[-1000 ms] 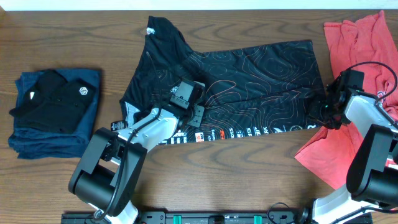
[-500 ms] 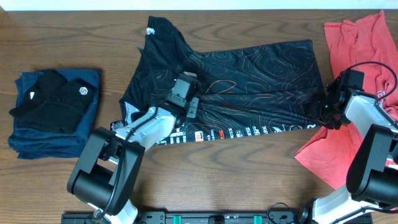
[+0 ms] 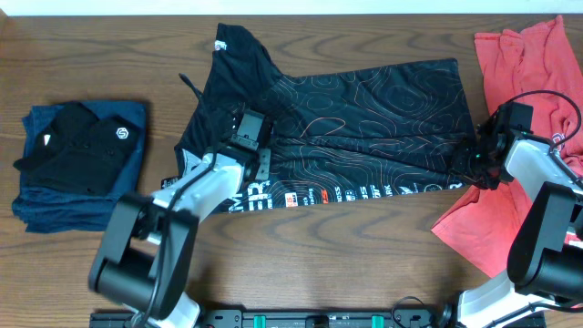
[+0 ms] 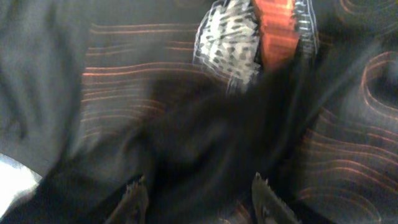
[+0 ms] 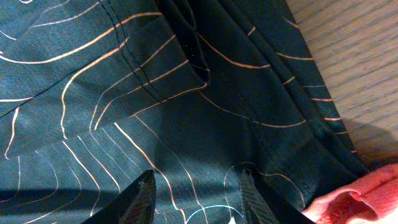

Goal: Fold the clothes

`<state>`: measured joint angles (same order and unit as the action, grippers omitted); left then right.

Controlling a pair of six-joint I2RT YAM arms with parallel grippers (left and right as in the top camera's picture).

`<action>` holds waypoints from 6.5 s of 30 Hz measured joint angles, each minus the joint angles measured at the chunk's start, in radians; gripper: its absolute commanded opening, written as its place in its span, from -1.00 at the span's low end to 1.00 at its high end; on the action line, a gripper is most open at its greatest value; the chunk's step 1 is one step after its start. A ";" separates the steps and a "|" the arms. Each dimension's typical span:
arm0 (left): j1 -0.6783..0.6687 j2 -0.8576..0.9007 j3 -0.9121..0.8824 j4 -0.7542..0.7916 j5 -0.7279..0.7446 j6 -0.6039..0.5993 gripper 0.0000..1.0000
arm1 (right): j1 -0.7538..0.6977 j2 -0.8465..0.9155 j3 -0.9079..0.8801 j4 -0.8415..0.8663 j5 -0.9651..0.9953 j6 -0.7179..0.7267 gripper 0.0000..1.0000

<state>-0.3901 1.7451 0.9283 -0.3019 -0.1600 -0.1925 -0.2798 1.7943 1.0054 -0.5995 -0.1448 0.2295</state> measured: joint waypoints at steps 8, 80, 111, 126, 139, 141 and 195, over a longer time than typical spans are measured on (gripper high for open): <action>0.000 -0.124 0.003 -0.240 -0.001 -0.005 0.14 | 0.000 0.000 0.006 -0.065 0.044 0.012 -0.14; 0.324 -0.472 0.039 -0.445 0.251 -0.138 0.87 | 0.005 -0.396 0.063 -0.208 -0.055 -0.051 0.75; 0.439 0.465 0.655 -0.098 0.304 0.048 0.96 | 0.077 -0.309 0.198 -0.231 -0.068 -0.128 0.85; 0.391 0.484 0.670 -0.097 0.324 0.058 -0.27 | 0.077 -0.309 0.198 -0.233 -0.067 -0.128 0.84; 0.383 0.490 0.670 -0.101 0.345 0.059 -0.88 | 0.077 -0.301 0.198 -0.205 -0.065 -0.129 0.84; 0.386 0.490 0.670 -0.105 0.343 0.051 -0.88 | 0.077 -0.278 0.198 -0.176 -0.065 -0.129 0.83; 0.411 0.431 0.677 -0.335 0.332 -0.044 -0.88 | 0.135 0.321 0.211 0.716 0.058 0.014 -0.98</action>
<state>0.0208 2.1765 1.6054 -0.6369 0.1719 -0.2363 -0.1448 2.1151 1.2160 0.1169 -0.0872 0.2436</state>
